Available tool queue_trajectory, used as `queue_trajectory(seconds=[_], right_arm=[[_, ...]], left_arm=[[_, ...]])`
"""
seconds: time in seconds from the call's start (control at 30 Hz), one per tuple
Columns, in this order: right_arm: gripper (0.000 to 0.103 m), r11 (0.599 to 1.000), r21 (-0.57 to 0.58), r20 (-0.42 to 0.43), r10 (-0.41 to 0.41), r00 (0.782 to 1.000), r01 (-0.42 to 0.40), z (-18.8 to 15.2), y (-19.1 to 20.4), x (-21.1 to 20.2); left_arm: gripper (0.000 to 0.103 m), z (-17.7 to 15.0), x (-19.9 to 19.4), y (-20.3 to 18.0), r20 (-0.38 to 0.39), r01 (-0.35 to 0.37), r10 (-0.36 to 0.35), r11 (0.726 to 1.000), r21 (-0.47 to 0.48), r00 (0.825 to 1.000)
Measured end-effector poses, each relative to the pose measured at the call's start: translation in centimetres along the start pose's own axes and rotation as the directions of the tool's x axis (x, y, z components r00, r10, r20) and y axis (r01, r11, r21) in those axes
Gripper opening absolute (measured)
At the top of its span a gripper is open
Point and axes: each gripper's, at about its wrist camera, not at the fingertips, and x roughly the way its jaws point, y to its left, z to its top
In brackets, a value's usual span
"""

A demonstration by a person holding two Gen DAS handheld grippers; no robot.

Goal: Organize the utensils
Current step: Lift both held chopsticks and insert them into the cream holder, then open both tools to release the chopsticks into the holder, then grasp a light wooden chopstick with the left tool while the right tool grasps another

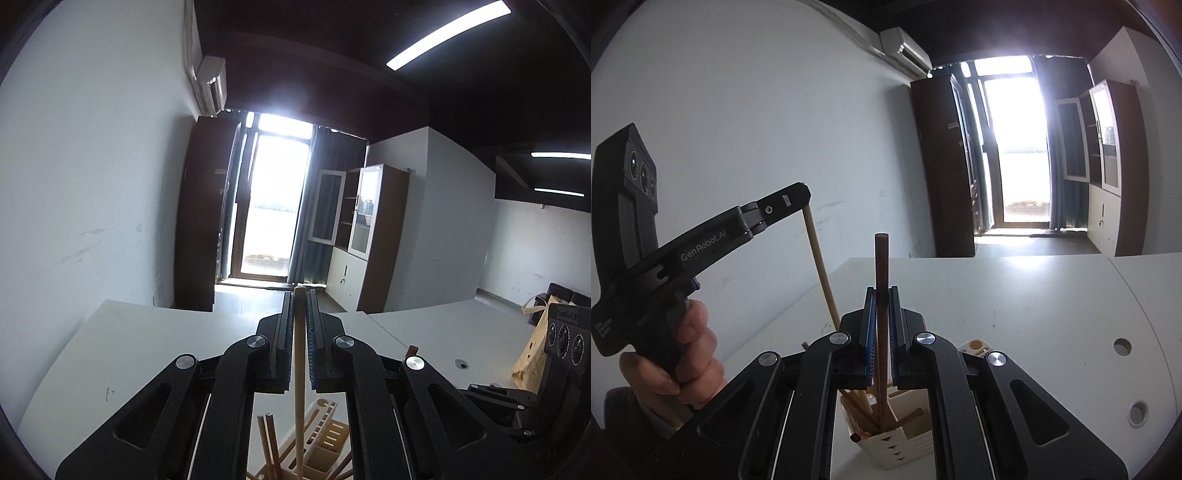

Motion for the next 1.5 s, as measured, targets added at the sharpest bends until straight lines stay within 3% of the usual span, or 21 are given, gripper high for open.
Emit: queue_trajectory(seconds=[0.13, 0.43, 0.73, 0.8, 0.83, 0.87, 0.9, 1.07, 1.23, 1.37, 1.5], right_arm=[[0.007, 1.0, -0.03, -0.026, -0.011, 1.0, 0.01, -1.5, 0.5, 0.0], [0.007, 1.0, 0.003, -0.118, -0.006, 0.993, 0.007, -3.9, 0.4, 1.3], [0.008, 1.0, 0.023, -0.201, -0.015, 0.98, 0.02, -6.3, 1.0, 2.3], [0.015, 0.999, 0.007, -0.204, -0.03, 0.978, 0.032, -6.6, 1.3, 2.0], [0.02, 0.999, 0.004, -0.198, -0.034, 0.98, 0.036, -6.6, 1.3, 1.8], [0.035, 0.999, 0.001, -0.186, -0.04, 0.982, 0.041, -6.6, 1.3, 1.4], [0.042, 0.999, -0.005, -0.174, -0.048, 0.984, 0.048, -6.5, 1.4, 1.1], [0.044, 0.998, -0.02, -0.154, -0.07, 0.986, 0.067, -6.1, 1.4, 0.0], [0.051, 0.993, -0.034, -0.166, -0.117, 0.979, 0.113, -7.3, 0.6, -0.3], [0.053, 0.987, -0.044, -0.257, -0.162, 0.953, 0.156, -10.1, -1.1, 1.0], [0.053, 0.979, -0.036, -0.373, -0.2, 0.906, 0.202, -13.6, -3.0, 3.5]], left_arm=[[0.006, -3.0, 0.7, 0.2, -0.026, -0.001, 0.002, 1.0, 0.021, 1.0], [0.006, -8.3, -0.2, 1.8, -0.052, 0.014, -0.017, 0.999, -0.044, 0.999], [0.007, -11.4, 0.8, 3.8, -0.165, -0.012, -0.007, 0.994, -0.11, 0.986], [0.02, -11.9, 0.5, 4.2, -0.169, -0.008, -0.013, 0.992, -0.125, 0.986], [0.032, -12.0, 0.3, 4.4, -0.165, -0.01, -0.011, 0.992, -0.126, 0.986], [0.037, -12.1, 0.0, 4.5, -0.159, -0.013, -0.006, 0.992, -0.123, 0.987], [0.038, -12.0, -0.3, 4.5, -0.153, -0.016, -0.002, 0.993, -0.114, 0.988], [0.055, -11.6, -1.6, 4.6, -0.143, -0.028, 0.016, 0.996, -0.083, 0.99], [0.065, -12.2, -3.0, 4.7, -0.181, 0.004, -0.021, 0.995, -0.097, 0.983], [0.071, -15.1, -2.8, 4.0, -0.288, -0.014, 0.003, 0.999, -0.037, 0.958], [0.071, -19.3, -1.0, 3.1, -0.437, -0.054, 0.067, 0.998, 0.041, 0.897]])
